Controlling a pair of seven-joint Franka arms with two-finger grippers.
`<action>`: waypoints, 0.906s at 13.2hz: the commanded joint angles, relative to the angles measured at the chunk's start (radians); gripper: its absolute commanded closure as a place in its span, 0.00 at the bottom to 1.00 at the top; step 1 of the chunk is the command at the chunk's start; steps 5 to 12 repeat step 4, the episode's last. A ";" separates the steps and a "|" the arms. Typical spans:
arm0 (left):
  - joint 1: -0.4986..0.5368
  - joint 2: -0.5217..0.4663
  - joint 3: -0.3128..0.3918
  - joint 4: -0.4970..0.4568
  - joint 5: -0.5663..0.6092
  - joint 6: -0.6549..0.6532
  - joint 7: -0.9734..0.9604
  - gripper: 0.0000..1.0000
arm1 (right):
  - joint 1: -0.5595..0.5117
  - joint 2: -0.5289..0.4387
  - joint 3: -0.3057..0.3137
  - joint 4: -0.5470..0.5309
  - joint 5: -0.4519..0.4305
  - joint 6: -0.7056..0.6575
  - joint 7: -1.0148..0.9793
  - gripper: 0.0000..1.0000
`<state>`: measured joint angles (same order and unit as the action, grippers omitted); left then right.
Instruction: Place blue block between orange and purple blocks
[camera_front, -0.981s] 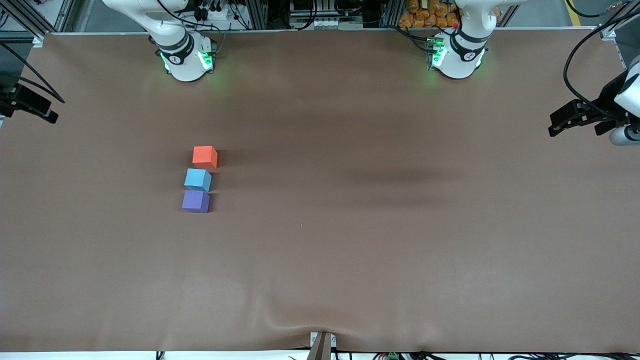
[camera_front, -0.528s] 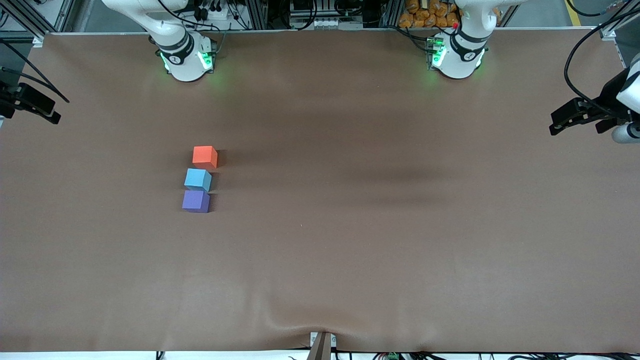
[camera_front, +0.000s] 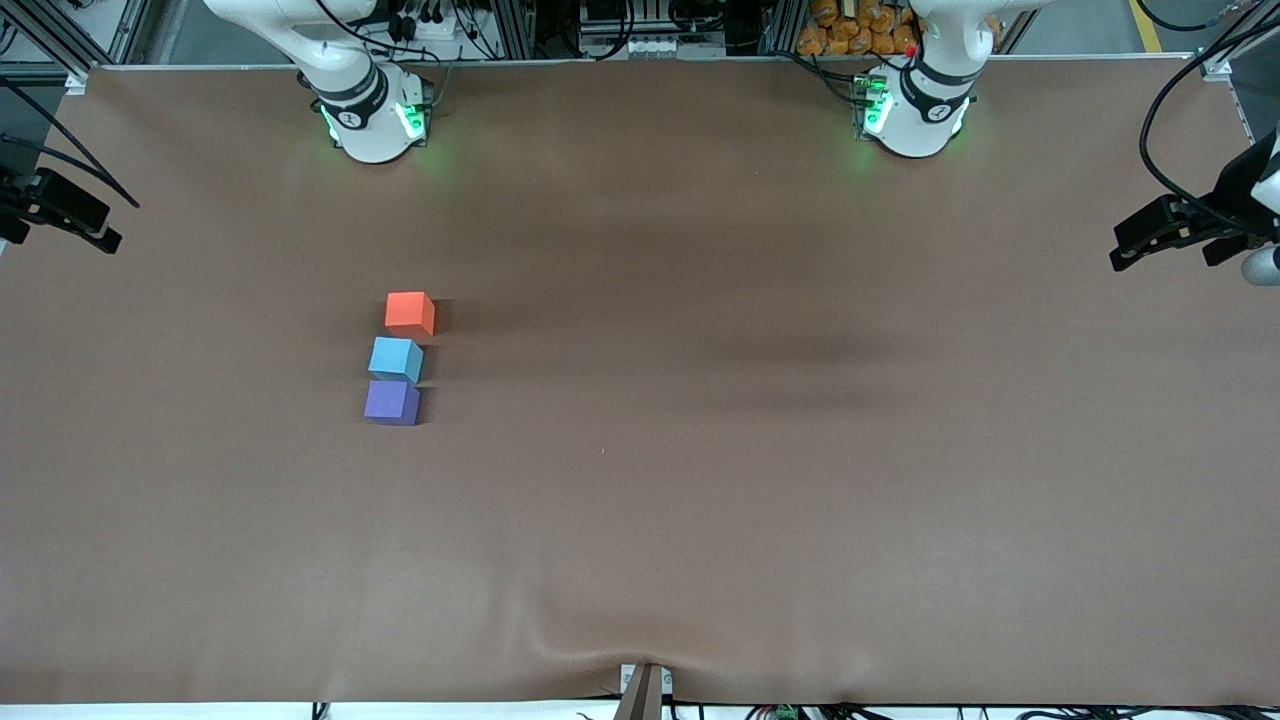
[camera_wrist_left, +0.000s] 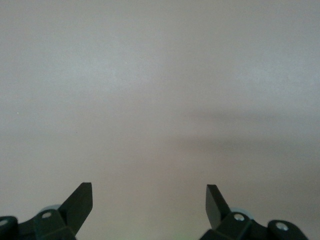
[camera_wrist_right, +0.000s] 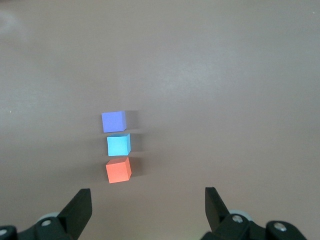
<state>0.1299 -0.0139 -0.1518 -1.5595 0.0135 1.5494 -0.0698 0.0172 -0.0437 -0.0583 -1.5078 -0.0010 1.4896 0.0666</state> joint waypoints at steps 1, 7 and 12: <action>0.008 0.006 -0.002 0.022 -0.014 -0.006 0.013 0.00 | 0.000 -0.005 -0.003 -0.002 0.024 0.008 -0.042 0.00; 0.008 0.015 0.000 0.026 -0.012 -0.006 0.013 0.00 | -0.002 -0.005 -0.005 -0.005 0.024 0.006 -0.074 0.00; 0.008 0.015 0.000 0.026 -0.012 -0.006 0.013 0.00 | -0.002 -0.005 -0.005 -0.005 0.024 0.006 -0.074 0.00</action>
